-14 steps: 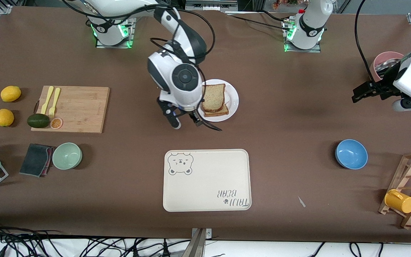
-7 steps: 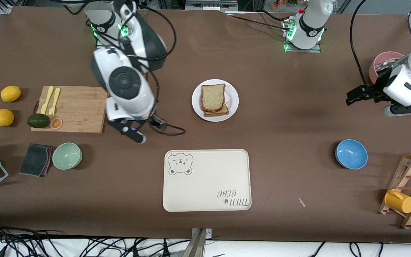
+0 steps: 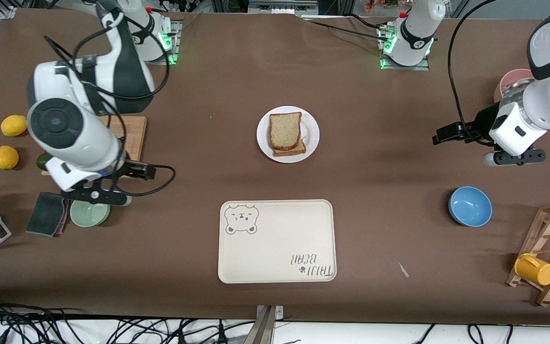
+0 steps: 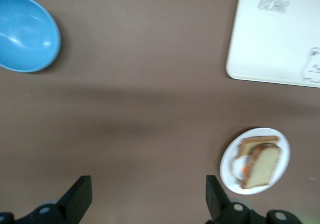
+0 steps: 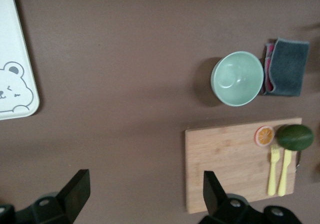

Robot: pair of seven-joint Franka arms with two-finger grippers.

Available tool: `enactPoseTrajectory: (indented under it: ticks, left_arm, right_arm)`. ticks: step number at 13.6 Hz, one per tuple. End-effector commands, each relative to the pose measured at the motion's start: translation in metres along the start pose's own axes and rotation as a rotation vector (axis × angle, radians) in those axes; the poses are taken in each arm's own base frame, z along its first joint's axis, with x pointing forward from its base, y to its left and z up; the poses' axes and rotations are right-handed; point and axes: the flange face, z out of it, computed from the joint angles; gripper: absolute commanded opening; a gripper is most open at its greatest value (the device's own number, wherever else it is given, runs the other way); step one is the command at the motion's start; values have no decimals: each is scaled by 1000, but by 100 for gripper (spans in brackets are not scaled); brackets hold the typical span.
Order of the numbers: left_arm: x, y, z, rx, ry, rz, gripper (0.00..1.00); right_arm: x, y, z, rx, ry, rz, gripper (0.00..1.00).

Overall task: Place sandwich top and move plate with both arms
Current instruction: 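Withdraw the right gripper while the left gripper reaches toward the plate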

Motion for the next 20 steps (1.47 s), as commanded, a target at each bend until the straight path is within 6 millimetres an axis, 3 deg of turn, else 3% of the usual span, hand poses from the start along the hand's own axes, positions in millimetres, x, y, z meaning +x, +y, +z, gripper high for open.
enactPoseTrajectory:
  ticks: [1, 3, 6, 7, 10, 13, 17, 20]
  left_arm:
    - [13, 1, 6, -121, -26, -21, 100]
    - [24, 9, 21, -137, -51, -16, 100]
    - [37, 8, 46, -206, -97, 7, 100]
    - [39, 4, 50, -215, -99, 47, 100]
    - [54, -8, 80, -330, -143, 100, 100]
    - [65, -4, 108, -437, -162, 139, 100]
    - [77, 0, 148, -539, -122, 266, 100]
    - [68, 3, 186, -645, -147, 282, 100]
  right_arm:
    - [-4, 56, -14, 74, -40, -75, 99]
    - [-3, 99, -17, 92, -58, -121, 99]
    - [-15, 131, -20, 118, -62, -127, 99]
    - [-20, 150, -19, 136, -66, -105, 99]
    - [-34, 161, -38, 180, -50, -124, 100]
    - [-51, 168, -37, 218, -74, -127, 100]
    - [-61, 218, -35, 252, -15, -56, 100]
    - [-73, 255, -66, 241, 97, 1, 100]
